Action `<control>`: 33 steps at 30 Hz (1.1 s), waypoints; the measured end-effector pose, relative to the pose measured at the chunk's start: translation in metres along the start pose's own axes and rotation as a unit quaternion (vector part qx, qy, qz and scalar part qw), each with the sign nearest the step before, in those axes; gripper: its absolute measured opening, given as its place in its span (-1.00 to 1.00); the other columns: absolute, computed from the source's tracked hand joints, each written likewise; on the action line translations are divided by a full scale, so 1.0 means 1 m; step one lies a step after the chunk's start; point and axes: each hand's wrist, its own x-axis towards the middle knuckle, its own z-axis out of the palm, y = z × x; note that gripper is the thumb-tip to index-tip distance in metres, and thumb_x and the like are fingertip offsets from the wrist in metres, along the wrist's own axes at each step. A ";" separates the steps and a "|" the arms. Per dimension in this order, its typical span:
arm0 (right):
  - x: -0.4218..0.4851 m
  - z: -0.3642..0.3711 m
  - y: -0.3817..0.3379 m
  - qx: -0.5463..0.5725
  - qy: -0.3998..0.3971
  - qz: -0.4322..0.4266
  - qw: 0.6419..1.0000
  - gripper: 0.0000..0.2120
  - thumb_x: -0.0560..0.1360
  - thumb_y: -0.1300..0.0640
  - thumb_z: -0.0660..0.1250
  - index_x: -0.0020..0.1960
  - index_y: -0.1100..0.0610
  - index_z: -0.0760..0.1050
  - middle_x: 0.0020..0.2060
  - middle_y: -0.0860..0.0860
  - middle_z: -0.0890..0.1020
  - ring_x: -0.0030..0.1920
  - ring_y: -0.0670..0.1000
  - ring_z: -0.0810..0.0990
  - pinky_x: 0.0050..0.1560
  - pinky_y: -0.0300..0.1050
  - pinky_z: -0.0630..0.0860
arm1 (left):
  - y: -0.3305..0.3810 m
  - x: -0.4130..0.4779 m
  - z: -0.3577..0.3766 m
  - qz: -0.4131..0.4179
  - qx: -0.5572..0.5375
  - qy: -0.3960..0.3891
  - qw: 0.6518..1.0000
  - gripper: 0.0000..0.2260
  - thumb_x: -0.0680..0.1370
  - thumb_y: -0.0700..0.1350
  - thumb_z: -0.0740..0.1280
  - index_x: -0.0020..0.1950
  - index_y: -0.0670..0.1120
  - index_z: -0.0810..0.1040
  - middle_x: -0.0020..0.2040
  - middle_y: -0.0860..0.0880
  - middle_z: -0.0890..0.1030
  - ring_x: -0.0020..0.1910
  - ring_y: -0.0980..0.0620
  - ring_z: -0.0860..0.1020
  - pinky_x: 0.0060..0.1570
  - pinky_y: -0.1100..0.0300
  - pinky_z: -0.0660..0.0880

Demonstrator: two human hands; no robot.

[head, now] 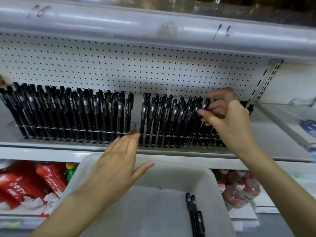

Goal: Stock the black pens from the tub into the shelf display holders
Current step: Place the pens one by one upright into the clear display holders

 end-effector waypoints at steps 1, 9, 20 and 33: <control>-0.001 0.001 0.002 -0.022 -0.008 -0.009 1.000 -0.68 0.42 0.19 0.46 0.02 -0.03 0.37 -0.25 -0.04 0.56 -0.26 -0.13 0.61 -0.19 -0.25 0.58 | 0.000 0.000 0.001 0.000 -0.003 -0.004 1.000 -0.36 0.55 0.26 0.01 0.26 -0.24 0.47 0.16 -0.12 0.60 0.14 -0.04 0.59 0.12 0.06 0.45; 0.001 -0.001 0.007 -0.089 -0.031 -0.049 0.994 -0.64 0.36 0.10 0.50 0.03 -0.03 0.37 -0.26 -0.09 0.53 -0.19 -0.16 0.54 -0.16 -0.54 0.38 | -0.002 0.000 -0.001 -0.009 -0.036 -0.036 0.999 -0.39 0.55 0.28 0.00 0.27 -0.18 0.45 0.17 -0.08 0.59 0.14 -0.01 0.59 0.05 0.15 0.50; -0.001 -0.007 0.007 -0.164 -0.073 -0.087 0.980 -0.49 0.31 -0.07 0.42 0.18 0.12 0.42 -0.28 -0.12 0.51 -0.23 -0.17 0.50 -0.15 -0.29 0.49 | -0.004 -0.001 -0.007 0.000 -0.050 -0.059 0.997 -0.35 0.55 0.29 0.00 0.34 -0.21 0.40 0.21 -0.09 0.57 0.16 -0.02 0.57 0.12 0.19 0.37; -0.129 0.012 -0.037 0.043 -0.199 0.031 0.978 -0.92 0.42 0.13 0.43 -0.18 0.10 0.54 -0.37 -0.05 0.58 -0.41 -0.06 0.57 -0.36 -0.28 0.49 | 0.006 -0.067 -0.055 0.005 -0.196 -0.122 0.973 -0.24 0.46 0.41 -0.11 0.55 0.03 -0.03 0.53 0.06 0.12 0.46 0.13 0.10 0.32 0.38 -0.06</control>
